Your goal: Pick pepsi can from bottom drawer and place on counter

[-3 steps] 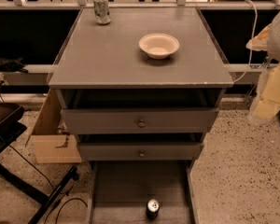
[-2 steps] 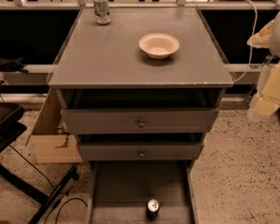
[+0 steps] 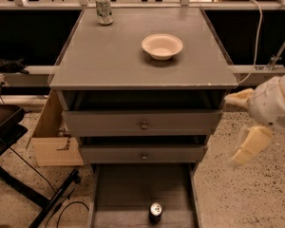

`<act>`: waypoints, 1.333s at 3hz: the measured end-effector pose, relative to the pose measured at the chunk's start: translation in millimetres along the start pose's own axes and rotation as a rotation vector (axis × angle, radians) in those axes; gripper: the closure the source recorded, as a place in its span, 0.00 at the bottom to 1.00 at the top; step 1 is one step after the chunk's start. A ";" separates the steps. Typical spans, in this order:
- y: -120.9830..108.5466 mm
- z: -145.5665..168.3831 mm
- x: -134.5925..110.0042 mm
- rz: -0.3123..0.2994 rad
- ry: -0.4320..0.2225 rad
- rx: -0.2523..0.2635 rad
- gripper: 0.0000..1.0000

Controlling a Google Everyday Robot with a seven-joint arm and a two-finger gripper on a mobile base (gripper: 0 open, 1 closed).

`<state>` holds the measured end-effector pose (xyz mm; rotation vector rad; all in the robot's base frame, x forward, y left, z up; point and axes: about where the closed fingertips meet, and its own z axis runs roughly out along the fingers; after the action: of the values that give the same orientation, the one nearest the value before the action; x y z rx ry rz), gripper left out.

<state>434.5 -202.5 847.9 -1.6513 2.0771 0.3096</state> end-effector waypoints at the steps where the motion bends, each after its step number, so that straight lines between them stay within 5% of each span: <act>1: 15.9 79.7 32.7 0.059 -0.214 -0.038 0.00; 2: 23.0 134.2 57.2 0.101 -0.401 -0.018 0.00; 3: 27.1 172.6 73.8 0.123 -0.505 -0.023 0.00; 4: 29.4 181.0 76.9 0.128 -0.515 -0.035 0.00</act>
Offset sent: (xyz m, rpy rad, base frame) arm -0.0027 0.0135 -0.2145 0.6333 -0.1126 -0.0585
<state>432.5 -179.5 650.4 -1.2845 1.7870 0.7328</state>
